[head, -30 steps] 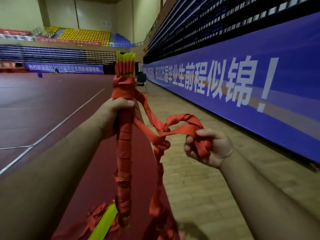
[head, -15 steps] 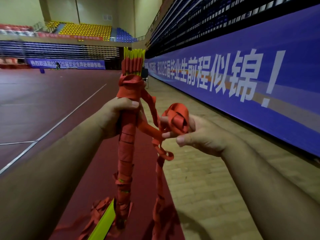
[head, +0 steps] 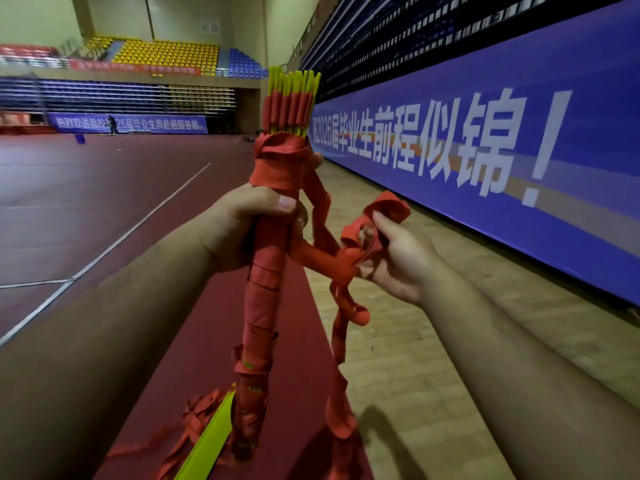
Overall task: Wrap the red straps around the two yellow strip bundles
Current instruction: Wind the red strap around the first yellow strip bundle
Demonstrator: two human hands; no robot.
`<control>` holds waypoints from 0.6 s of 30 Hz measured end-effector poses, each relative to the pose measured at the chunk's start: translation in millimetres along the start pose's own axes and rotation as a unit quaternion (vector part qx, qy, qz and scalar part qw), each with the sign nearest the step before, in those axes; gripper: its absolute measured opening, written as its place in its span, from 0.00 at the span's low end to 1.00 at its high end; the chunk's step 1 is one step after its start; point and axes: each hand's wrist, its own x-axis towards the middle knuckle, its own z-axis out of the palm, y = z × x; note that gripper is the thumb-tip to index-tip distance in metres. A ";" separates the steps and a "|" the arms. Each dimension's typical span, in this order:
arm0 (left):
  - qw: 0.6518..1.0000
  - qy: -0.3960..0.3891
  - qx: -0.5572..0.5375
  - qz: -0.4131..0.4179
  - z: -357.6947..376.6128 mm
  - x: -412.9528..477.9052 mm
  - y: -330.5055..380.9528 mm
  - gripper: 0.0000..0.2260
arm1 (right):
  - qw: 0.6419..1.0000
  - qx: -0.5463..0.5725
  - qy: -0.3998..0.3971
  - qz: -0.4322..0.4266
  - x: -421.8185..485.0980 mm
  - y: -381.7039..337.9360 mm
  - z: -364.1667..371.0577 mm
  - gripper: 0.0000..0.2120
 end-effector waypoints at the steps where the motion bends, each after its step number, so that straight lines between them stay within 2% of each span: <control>1: 1.000 0.000 -0.004 0.001 -0.4 0.8 1.4 0.38 | 0.996 0.047 -0.062 0.045 -0.6 4.8 -2.1 0.14; 3: 1.000 0.000 -0.006 0.001 -0.6 3.2 4.1 0.34 | 0.980 0.048 -0.178 0.069 -3.0 20.5 -6.1 0.26; 5: 1.000 0.000 0.003 0.001 0.9 4.4 8.6 0.34 | 0.968 0.031 -0.241 0.061 -6.2 35.3 -9.9 0.41; 6: 1.000 -0.001 0.009 0.001 1.3 4.4 10.4 0.37 | 0.965 0.015 -0.255 0.064 -7.9 41.2 -9.9 0.45; 7: 1.000 -0.004 0.012 0.004 0.8 4.3 11.6 0.37 | 0.963 -0.007 -0.261 0.070 -9.2 46.4 -9.2 0.44; 8: 1.000 -0.006 0.013 0.008 -0.3 4.1 12.8 0.35 | 0.962 -0.031 -0.261 0.076 -10.0 48.8 -7.3 0.36; 10: 1.000 -0.008 0.011 0.013 -3.9 2.3 14.8 0.35 | 0.968 -0.087 -0.225 0.070 -10.7 51.5 -5.5 0.13; 11: 1.000 -0.009 0.016 0.014 -5.8 1.1 15.7 0.36 | 0.971 -0.120 -0.198 0.063 -10.2 51.7 -7.0 0.07; 13: 0.999 -0.008 0.028 0.014 -10.1 -0.4 15.9 0.38 | 0.963 -0.221 -0.146 0.054 -8.0 53.5 -14.5 0.08; 15: 0.999 0.000 0.027 0.018 -13.9 -1.8 16.0 0.40 | 0.950 -0.289 -0.119 0.025 -7.9 56.1 -19.3 0.04; 16: 0.999 0.004 0.028 0.025 -15.5 -2.4 16.3 0.41 | 0.952 -0.286 -0.112 -0.004 -7.0 59.3 -22.6 0.07; 18: 0.998 0.027 0.043 0.038 -19.9 -2.5 15.9 0.38 | 0.977 -0.182 -0.096 -0.050 -4.3 63.4 -32.6 0.13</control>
